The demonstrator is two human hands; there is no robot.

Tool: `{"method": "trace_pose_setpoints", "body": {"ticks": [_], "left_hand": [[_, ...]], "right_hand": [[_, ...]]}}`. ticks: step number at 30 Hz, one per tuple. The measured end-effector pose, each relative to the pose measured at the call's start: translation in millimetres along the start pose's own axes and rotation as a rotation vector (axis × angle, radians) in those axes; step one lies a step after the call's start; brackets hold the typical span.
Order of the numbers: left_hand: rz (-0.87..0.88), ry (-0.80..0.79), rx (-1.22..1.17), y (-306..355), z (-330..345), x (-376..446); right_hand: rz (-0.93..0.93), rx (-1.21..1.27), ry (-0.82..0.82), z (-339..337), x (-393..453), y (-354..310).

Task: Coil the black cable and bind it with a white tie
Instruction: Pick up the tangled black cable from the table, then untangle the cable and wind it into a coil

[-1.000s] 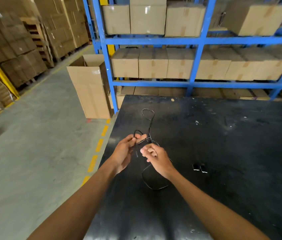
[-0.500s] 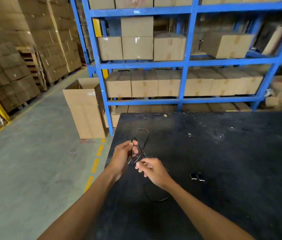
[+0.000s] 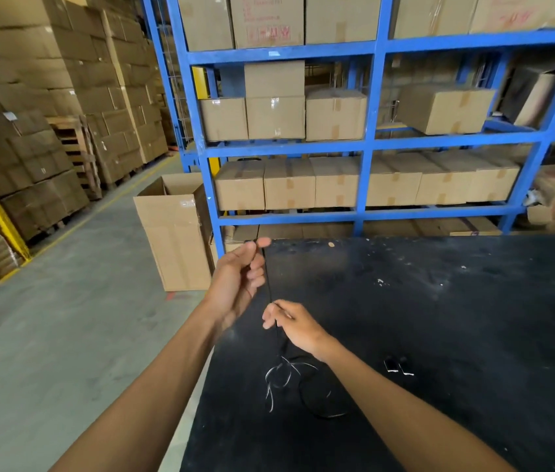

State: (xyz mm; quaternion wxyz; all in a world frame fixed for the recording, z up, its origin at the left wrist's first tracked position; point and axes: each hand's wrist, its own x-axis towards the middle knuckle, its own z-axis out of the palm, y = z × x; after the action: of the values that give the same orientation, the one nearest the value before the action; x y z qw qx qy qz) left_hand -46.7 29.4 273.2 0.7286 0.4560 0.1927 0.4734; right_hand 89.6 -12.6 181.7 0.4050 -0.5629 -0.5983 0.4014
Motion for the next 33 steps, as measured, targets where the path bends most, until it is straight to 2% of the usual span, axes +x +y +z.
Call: {"method": "trace_pose_setpoints", "body": {"ticks": [3,6,10,12,14,16,19,23,25,29,31,33], "left_hand": [[0.205,0.062,0.038,17.7,-0.9,12.1],[0.381,0.228,0.327,28.3,-5.3,20.0],[0.417,0.413,0.753,21.4,-21.5,20.2],[0.390,0.396,1.060,15.7,-36.4,14.5],[0.309,0.344,1.225,11.1,-49.5,7.9],[0.160,0.242,1.221,6.2,-54.8,1.4],[-0.042,0.075,1.126,2.5,-51.1,-5.9],[-0.153,0.090,0.776,8.0,-43.8,-10.9],[-0.209,0.047,0.622,13.0,-41.4,-14.3],[-0.207,-0.058,0.331,27.3,-38.8,-20.3],[-0.155,-0.048,0.258,37.0,-36.9,-19.9],[-0.066,-0.032,0.209,46.5,-31.5,-16.5]], "right_hand": [[-0.026,0.025,-0.246,10.0,-18.5,10.5],[-0.071,0.079,-0.336,16.4,-29.1,14.9],[-0.171,0.107,-0.207,8.2,-27.3,-0.3],[-0.253,0.100,-0.056,-2.5,-24.2,-13.4],[-0.313,0.053,0.082,-17.7,-20.0,-28.8],[-0.355,-0.001,0.127,-31.4,-16.7,-45.8],[-0.369,-0.001,0.107,-41.5,-8.4,-65.4],[-0.300,0.112,0.179,-43.9,9.7,-80.8],[-0.279,0.125,0.219,-42.3,18.1,-84.7],[-0.152,0.211,0.302,-34.3,33.3,-80.2],[-0.071,0.250,0.237,-26.1,35.6,-72.0],[-0.014,0.289,0.087,-13.3,31.5,-60.2]]}}
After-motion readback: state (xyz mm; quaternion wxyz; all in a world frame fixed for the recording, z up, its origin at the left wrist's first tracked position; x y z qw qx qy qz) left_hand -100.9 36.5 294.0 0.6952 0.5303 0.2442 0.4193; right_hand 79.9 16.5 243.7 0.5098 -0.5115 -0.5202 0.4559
